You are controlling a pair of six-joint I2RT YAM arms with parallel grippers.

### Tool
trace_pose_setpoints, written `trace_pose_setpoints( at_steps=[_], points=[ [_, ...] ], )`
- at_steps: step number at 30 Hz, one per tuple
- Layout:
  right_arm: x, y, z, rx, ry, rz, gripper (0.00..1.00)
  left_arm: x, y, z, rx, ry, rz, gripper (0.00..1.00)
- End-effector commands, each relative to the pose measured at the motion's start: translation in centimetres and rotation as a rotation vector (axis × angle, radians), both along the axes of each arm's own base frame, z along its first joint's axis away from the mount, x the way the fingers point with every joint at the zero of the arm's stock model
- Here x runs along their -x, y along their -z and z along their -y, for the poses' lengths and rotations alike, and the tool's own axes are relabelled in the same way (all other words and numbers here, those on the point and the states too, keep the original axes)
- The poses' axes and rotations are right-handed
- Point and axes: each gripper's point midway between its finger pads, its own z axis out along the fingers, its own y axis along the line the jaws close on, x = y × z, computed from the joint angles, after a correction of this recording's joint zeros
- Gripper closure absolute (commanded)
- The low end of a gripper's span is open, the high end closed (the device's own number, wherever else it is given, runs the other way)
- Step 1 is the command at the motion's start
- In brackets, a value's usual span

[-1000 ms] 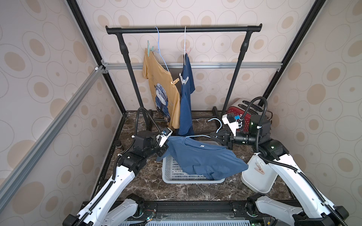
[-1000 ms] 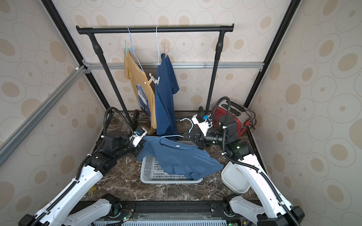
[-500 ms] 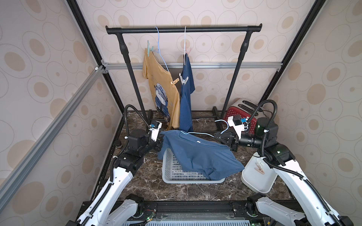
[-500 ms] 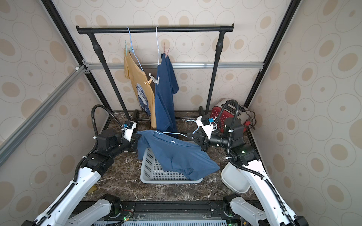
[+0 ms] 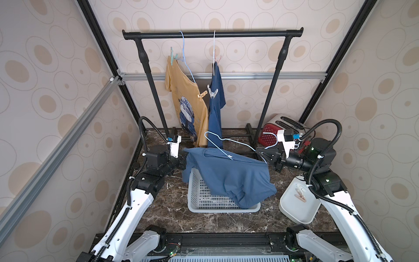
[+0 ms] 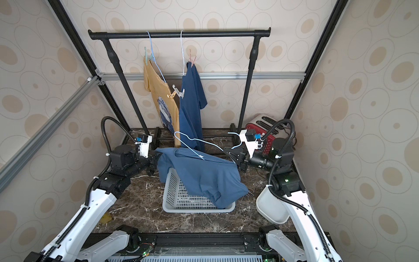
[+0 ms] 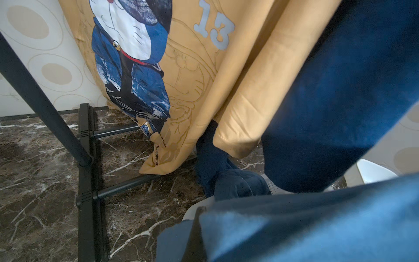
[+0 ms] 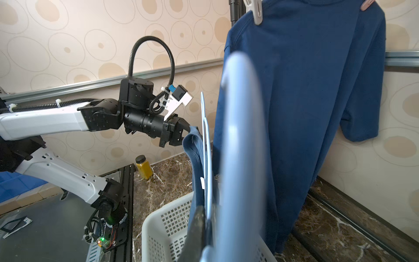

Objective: Remove the clothespins securing t-shirts to the hanger
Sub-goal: Remove the T-shirt from the hanger.

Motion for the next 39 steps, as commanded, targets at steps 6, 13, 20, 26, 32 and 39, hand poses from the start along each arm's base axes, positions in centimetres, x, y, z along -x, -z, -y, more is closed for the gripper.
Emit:
trace_pose_setpoints(
  at_steps=[6,13,20,26,32,39],
  points=[
    [-1.0,-4.4,-2.5,-0.107,-0.018,0.09,1.0,-0.2,-2.7,-0.9,0.102,-0.052,0.051,1.0],
    [-3.3,-5.7,-7.4,-0.214,-0.009,0.139,1.0,0.3,-5.5,-1.2,0.106,-0.063,0.104,1.0],
    [-4.8,-7.0,-9.5,-0.284,0.056,0.197,1.0,0.7,-5.0,-0.5,0.166,-0.032,0.095,1.0],
    [-5.2,-8.8,-10.6,-0.359,0.07,0.238,1.0,0.9,-5.2,0.6,0.165,-0.003,0.11,1.0],
    [-4.1,-10.2,-11.4,-0.37,0.025,0.265,1.0,1.1,-4.5,3.6,0.11,0.071,0.085,1.0],
    [-2.2,-11.3,-9.5,-0.342,0.057,0.312,1.0,1.8,-3.8,7.3,0.059,0.146,0.085,1.0]
  ],
)
